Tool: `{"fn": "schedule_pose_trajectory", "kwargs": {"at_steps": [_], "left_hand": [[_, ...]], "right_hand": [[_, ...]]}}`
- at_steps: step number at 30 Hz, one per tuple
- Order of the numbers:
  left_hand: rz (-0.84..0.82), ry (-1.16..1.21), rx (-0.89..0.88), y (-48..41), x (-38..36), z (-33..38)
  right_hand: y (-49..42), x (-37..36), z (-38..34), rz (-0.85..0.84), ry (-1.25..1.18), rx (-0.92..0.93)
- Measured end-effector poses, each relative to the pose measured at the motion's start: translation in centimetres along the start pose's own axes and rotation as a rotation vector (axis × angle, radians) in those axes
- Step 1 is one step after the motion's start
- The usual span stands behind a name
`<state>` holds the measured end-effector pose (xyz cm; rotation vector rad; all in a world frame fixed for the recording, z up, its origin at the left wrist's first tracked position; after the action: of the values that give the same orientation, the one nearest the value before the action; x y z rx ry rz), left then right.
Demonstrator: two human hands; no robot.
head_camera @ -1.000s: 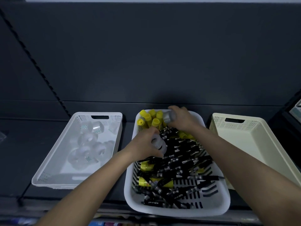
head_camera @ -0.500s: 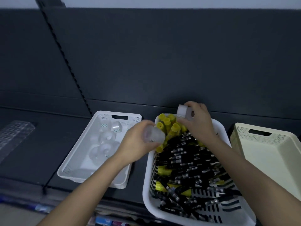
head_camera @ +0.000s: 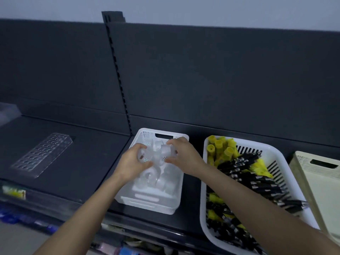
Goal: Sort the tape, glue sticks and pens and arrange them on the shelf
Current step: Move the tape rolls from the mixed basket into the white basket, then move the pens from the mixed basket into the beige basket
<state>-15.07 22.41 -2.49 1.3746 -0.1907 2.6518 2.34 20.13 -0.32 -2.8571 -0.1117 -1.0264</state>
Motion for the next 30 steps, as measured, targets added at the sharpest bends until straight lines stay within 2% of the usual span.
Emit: {"fn": "schedule_pose_trajectory", "kwargs": {"at_steps": [7, 11, 16, 23, 27, 30], "left_hand": [[-0.106, 0.007, -0.062, -0.9, -0.9, 0.3], [-0.075, -0.059, -0.207, -0.4, -0.7, 3.3], [-0.119, 0.026, -0.430, 1.4, -2.8, 9.2], [-0.262, 0.005, -0.689, 3.8, -8.3, 16.9], [-0.385, -0.079, -0.795, 4.7, -11.7, 20.9], [-0.483, -0.192, -0.789, 4.5, -14.5, 22.2]], "right_hand": [[0.2, -0.6, -0.6, 0.022, 0.073, 0.000], [2.7, 2.6, -0.1, 0.139, 0.069, -0.005], [8.4, 7.7, 3.0, 0.235, 0.159, -0.083], [16.7, 13.2, 8.4, 0.343, 0.189, -0.294], [19.2, 15.5, 9.5, 0.398, 0.185, -0.293], [19.9, 16.6, 10.1, 0.386, 0.182, -0.272]]}}
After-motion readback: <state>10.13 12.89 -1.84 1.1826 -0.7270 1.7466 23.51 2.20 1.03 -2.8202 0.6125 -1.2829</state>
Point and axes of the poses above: each hand's wrist, its own y-axis away from the middle knuckle, its own x-axis out of the back of the hand, z = x × y, the point moved 7 cm from there along -y, towards the middle knuckle, and after that the axes turned 13 degrees about -y, right-handed, at the moved point
